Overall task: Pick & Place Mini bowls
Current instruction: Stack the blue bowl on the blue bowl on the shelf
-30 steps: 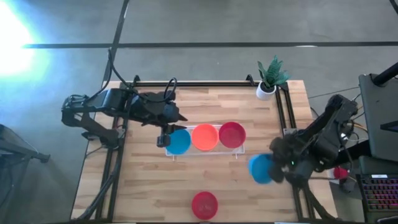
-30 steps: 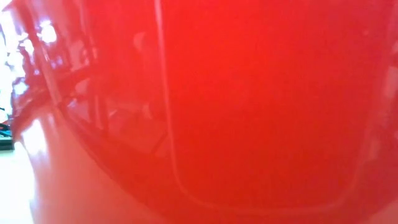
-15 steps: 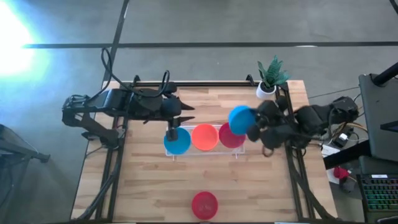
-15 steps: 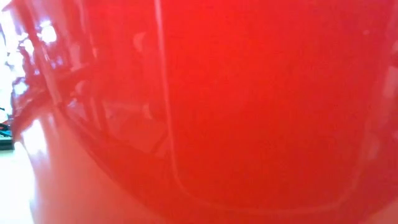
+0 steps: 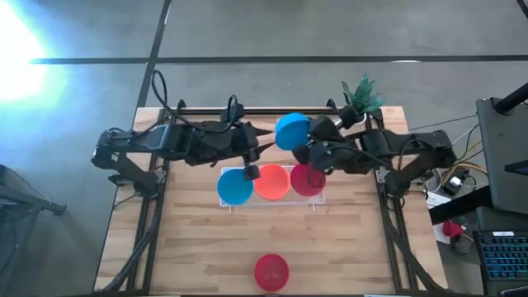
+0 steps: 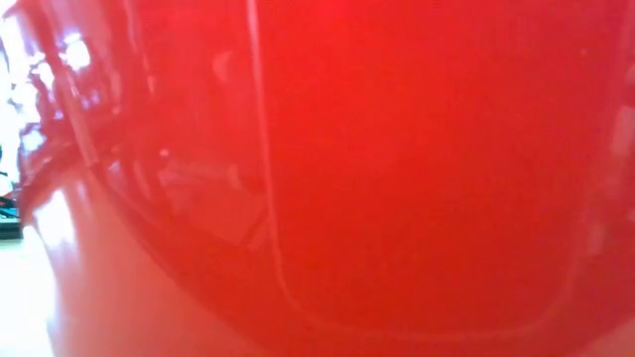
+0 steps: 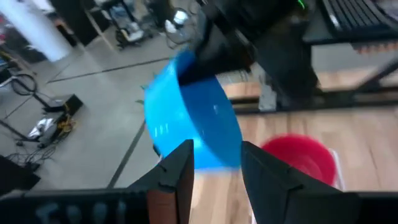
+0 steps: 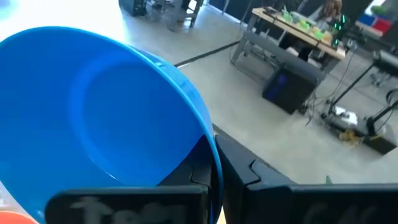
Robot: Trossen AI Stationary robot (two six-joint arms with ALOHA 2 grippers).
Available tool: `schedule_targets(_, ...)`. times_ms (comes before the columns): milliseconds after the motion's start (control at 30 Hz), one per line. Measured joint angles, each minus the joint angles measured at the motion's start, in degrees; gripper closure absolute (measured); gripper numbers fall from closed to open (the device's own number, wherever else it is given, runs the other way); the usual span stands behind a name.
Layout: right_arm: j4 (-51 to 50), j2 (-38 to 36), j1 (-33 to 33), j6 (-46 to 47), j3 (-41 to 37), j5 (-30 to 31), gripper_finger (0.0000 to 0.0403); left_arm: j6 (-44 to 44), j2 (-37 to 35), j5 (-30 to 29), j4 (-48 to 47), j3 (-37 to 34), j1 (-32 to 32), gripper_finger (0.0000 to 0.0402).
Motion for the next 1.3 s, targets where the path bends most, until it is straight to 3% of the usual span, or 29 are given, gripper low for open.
schedule_targets(167, 0.57, 4.55, -0.22, -5.22, 4.98, -0.03, 0.0394, -0.18, 1.10, -2.44, 5.47, 0.09, 0.02, 0.0276)
schedule_targets(300, 0.54, 7.88, -0.22, -9.12, 9.62, -0.02, 0.0394, 0.05, 1.15, -6.38, 5.61, 0.11, 0.02, 0.0276)
schedule_targets(500, 0.45, 11.38, -0.22, -13.38, 15.13, -0.01, 0.0394, -0.40, 1.15, -7.27, 5.58, 0.11, 0.02, 0.0276)
schedule_targets(800, 0.83, 11.42, -0.22, -13.35, 16.10, 0.20, 0.0394, -0.12, 1.20, -15.08, 4.84, 0.07, 0.01, 0.0276)
schedule_targets(933, 0.81, 11.44, -0.22, -13.23, 16.23, 0.44, 0.0394, -0.10, 1.68, -15.89, 4.78, 0.02, 0.02, 0.0279)
schedule_targets(1033, 1.24, 11.44, -0.24, -13.62, 16.18, 0.48, 0.0394, 0.72, 2.27, -16.56, 4.54, 0.02, 0.04, 0.0301)
schedule_targets(1200, 1.38, 11.44, -0.24, -13.58, 16.16, 0.05, 0.0394, 0.97, 3.01, -18.38, 4.28, 0.02, 0.11, 0.0378)
schedule_targets(1300, 1.55, 11.44, -0.24, -13.12, 16.16, 0.03, 0.0394, 1.17, 3.11, -20.57, 4.11, 0.02, 0.16, 0.0392)
